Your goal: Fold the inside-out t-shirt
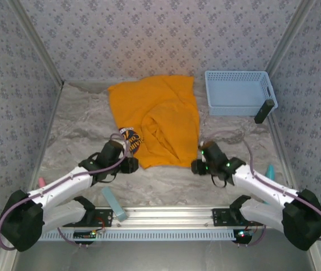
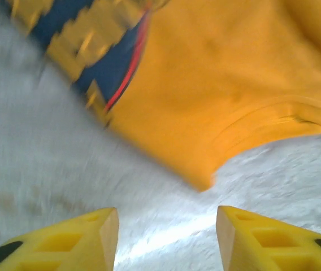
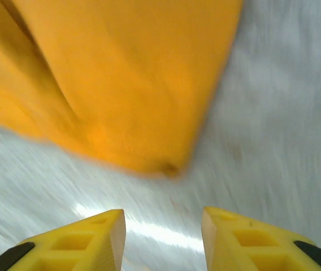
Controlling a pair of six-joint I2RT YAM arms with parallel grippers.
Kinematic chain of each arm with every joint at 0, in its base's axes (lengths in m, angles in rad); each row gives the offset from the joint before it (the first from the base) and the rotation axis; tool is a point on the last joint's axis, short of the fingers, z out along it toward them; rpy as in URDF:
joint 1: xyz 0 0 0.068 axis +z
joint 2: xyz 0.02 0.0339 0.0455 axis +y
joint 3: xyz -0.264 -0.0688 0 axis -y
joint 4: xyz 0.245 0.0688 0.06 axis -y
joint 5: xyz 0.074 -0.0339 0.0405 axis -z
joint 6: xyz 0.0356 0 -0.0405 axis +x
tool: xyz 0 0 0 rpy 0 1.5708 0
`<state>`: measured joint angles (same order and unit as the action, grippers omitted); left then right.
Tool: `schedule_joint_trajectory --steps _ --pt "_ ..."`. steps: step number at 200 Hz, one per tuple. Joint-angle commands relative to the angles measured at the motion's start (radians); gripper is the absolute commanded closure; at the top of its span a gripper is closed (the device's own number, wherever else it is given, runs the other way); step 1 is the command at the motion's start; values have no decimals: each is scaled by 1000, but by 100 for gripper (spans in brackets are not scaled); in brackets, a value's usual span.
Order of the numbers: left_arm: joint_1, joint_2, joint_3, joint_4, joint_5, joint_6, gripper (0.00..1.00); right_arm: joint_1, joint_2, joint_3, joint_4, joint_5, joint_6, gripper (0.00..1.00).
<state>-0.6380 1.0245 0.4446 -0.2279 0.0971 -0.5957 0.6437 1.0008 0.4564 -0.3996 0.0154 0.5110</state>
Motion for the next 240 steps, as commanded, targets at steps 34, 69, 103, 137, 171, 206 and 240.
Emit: schedule_joint_trajectory --steps 34,69,103,137,171,206,240 --pt "-12 -127 166 -106 23 -21 44 -1 -14 158 25 90 -137 55" --pt "-11 63 334 -88 -25 13 44 8 339 441 121 -10 -246 54" --pt "10 358 505 -75 6 25 43 27 614 618 197 72 -276 48" --pt "11 574 607 -63 1 25 43 14 769 692 207 61 -283 46" --pt "-6 696 581 1 -38 -27 51 38 771 590 273 60 -241 47" --pt "-50 723 507 51 -38 12 77 75 707 445 310 159 -176 78" --pt "-114 648 410 32 -4 76 89 83 510 285 246 311 -61 100"
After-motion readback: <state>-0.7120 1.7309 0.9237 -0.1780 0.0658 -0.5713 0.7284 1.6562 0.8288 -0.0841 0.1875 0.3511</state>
